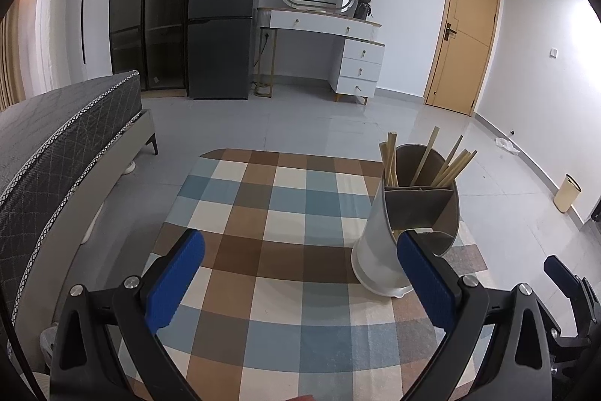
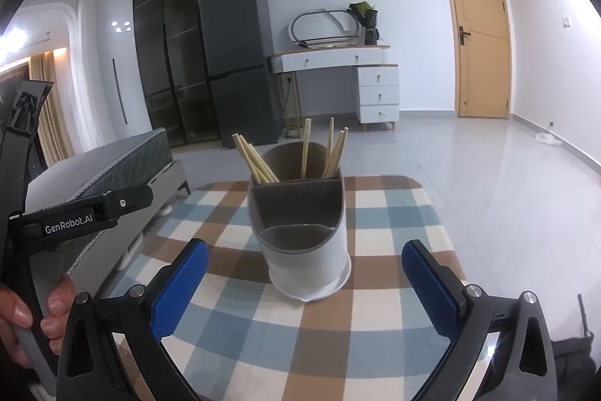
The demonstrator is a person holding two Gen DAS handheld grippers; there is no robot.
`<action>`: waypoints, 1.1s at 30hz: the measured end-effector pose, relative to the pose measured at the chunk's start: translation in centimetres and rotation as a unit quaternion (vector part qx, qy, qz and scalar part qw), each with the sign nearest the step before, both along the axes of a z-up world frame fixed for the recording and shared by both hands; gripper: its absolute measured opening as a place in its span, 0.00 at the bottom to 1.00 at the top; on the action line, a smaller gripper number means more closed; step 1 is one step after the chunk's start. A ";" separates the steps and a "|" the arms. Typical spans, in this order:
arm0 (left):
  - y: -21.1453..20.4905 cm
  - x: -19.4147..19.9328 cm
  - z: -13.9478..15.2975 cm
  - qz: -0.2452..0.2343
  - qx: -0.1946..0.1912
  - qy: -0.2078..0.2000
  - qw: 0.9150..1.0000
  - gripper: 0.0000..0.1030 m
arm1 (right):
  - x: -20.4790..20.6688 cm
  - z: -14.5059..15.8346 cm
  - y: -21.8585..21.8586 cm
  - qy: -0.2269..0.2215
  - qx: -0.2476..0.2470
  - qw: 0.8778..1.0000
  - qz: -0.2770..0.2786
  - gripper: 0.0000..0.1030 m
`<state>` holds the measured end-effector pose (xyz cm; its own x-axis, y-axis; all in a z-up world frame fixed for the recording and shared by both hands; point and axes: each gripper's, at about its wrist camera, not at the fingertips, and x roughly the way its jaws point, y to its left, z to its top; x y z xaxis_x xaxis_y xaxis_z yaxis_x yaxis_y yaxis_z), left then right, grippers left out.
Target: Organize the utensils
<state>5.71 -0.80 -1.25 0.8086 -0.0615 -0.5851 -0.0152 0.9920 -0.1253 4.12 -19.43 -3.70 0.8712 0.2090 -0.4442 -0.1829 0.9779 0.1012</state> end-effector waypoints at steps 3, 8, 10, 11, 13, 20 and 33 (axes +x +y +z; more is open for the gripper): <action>0.0 0.0 0.0 0.003 0.002 -0.001 1.000 0.97 | 0.1 0.0 0.0 0.003 0.001 1.000 0.000 1.00; 0.0 0.0 0.0 0.004 0.003 0.001 1.000 0.97 | 0.1 0.0 0.0 -0.001 -0.004 1.000 -0.007 1.00; 0.0 0.0 0.0 0.004 0.003 0.001 1.000 0.97 | 0.2 -0.1 -0.1 0.002 -0.002 1.000 -0.009 1.00; 0.0 0.0 0.0 0.004 0.003 0.001 1.000 0.97 | 0.2 -0.2 -0.1 0.002 -0.002 1.000 -0.009 1.00; 0.0 0.0 0.0 0.004 0.003 0.000 1.000 0.97 | 0.2 -0.2 -0.1 0.002 -0.002 1.000 -0.009 1.00; 0.0 0.0 -0.1 0.003 0.002 0.001 1.000 0.97 | 0.1 -0.2 0.0 0.001 -0.004 1.000 -0.009 1.00; 0.1 0.0 -0.1 0.005 0.005 0.000 1.000 0.97 | 0.1 -0.3 0.0 0.003 -0.004 1.000 -0.010 1.00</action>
<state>5.70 -0.69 -1.35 0.8088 -0.0486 -0.5860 -0.0244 0.9929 -0.1161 4.17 -19.42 -3.96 0.8722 0.1886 -0.4513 -0.1635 0.9820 0.0944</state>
